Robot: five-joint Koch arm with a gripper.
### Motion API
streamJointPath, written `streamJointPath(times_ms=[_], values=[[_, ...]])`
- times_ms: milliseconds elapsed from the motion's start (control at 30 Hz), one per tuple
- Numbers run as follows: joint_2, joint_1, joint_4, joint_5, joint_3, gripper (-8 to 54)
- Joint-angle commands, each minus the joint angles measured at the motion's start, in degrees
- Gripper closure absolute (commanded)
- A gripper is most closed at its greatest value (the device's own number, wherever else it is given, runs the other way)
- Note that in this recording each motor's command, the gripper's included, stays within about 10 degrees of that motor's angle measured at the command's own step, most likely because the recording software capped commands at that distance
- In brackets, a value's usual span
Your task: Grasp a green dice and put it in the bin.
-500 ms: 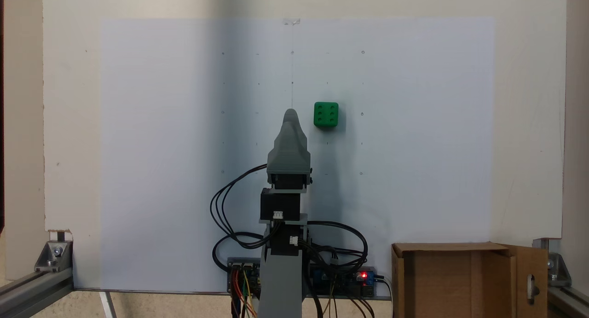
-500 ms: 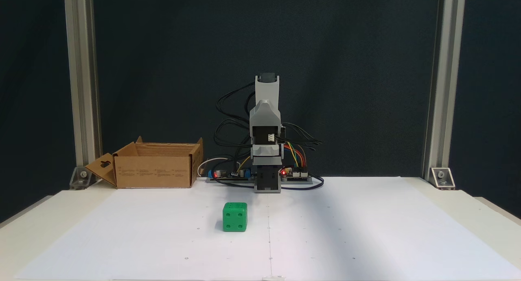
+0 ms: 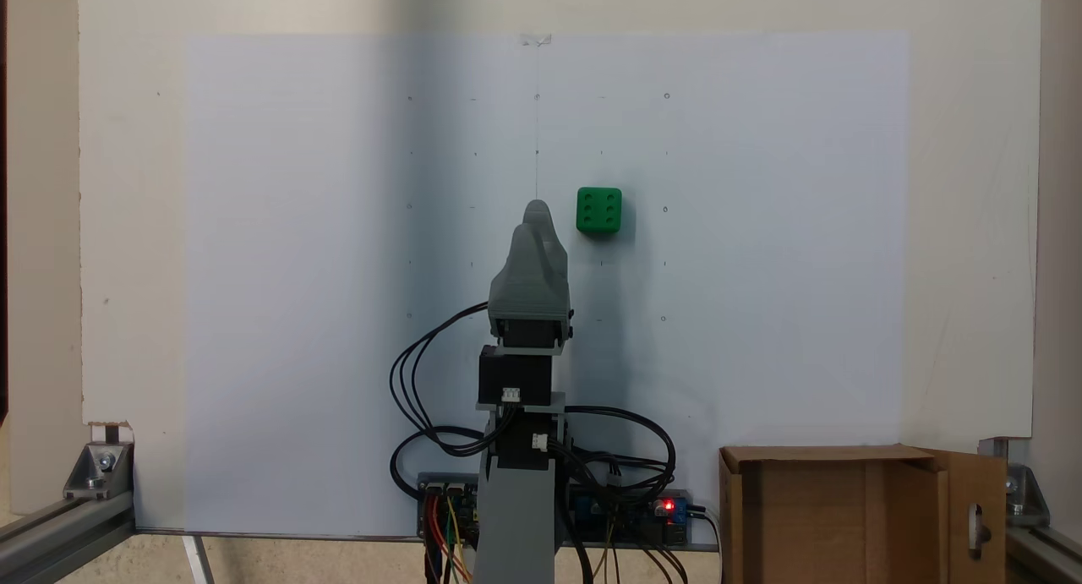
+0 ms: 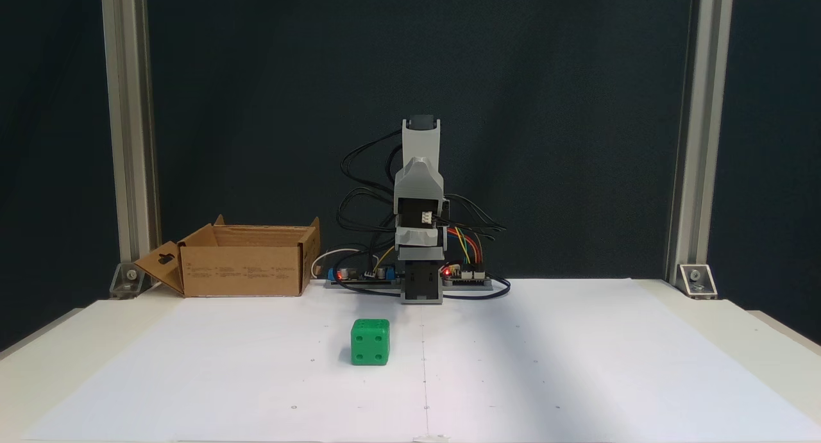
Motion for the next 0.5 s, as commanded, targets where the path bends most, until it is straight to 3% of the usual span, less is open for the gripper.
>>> streamJointPath(times_ms=[0, 133, 467], values=[[6.2, 1.0, -7.0, -4.9, 9.9, 1.8], [6.2, 3.6, 7.6, -4.9, 10.0, 2.3], [6.5, 3.3, 32.4, -4.3, -9.2, 2.1]])
